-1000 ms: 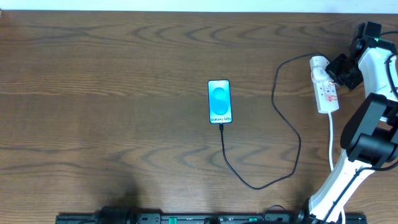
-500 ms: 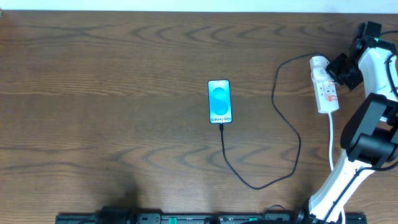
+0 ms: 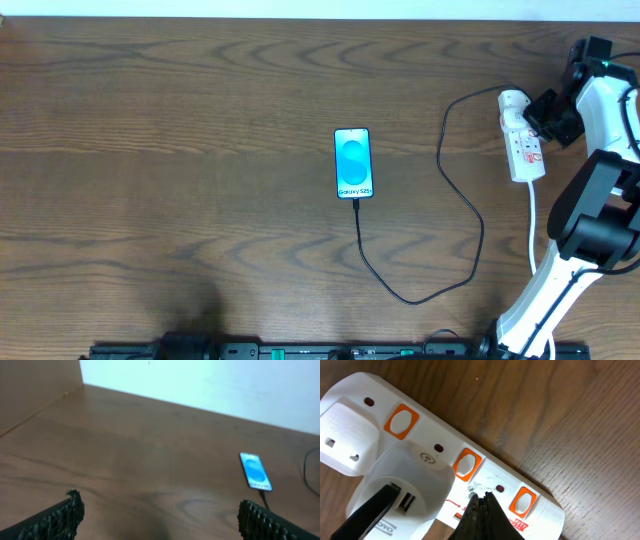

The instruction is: Plug charger to phone and switch on socket

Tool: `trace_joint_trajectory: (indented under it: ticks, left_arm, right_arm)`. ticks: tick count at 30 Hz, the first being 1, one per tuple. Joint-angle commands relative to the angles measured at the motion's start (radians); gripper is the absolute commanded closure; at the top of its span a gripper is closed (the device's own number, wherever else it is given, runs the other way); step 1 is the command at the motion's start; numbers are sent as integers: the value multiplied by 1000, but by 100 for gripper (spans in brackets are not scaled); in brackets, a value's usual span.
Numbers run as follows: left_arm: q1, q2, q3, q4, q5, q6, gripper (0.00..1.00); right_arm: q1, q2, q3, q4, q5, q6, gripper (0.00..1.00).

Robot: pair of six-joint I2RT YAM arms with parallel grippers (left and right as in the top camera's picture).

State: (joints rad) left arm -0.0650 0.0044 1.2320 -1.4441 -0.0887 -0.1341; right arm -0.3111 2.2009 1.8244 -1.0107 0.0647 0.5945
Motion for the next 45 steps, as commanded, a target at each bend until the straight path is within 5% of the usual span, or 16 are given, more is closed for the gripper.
trace_joint_trajectory:
  ticks: [1, 18, 28, 45]
  left_arm:
    - [5, -1, -5, -59, -17, -4, 0]
    - [5, -1, -5, -62, -17, -5, 0]
    - [5, -1, -5, -62, -17, -5, 0]
    - [5, -1, -5, -62, -17, -5, 0]
  right_arm:
    - [-11, -14, 19, -5, 38, -8, 99]
    - [19, -88, 19, -18, -164, -8, 99]
    - [74, -103, 19, -15, 69, -50, 99]
    - [-46, -106, 19, 26, 37, -49, 99]
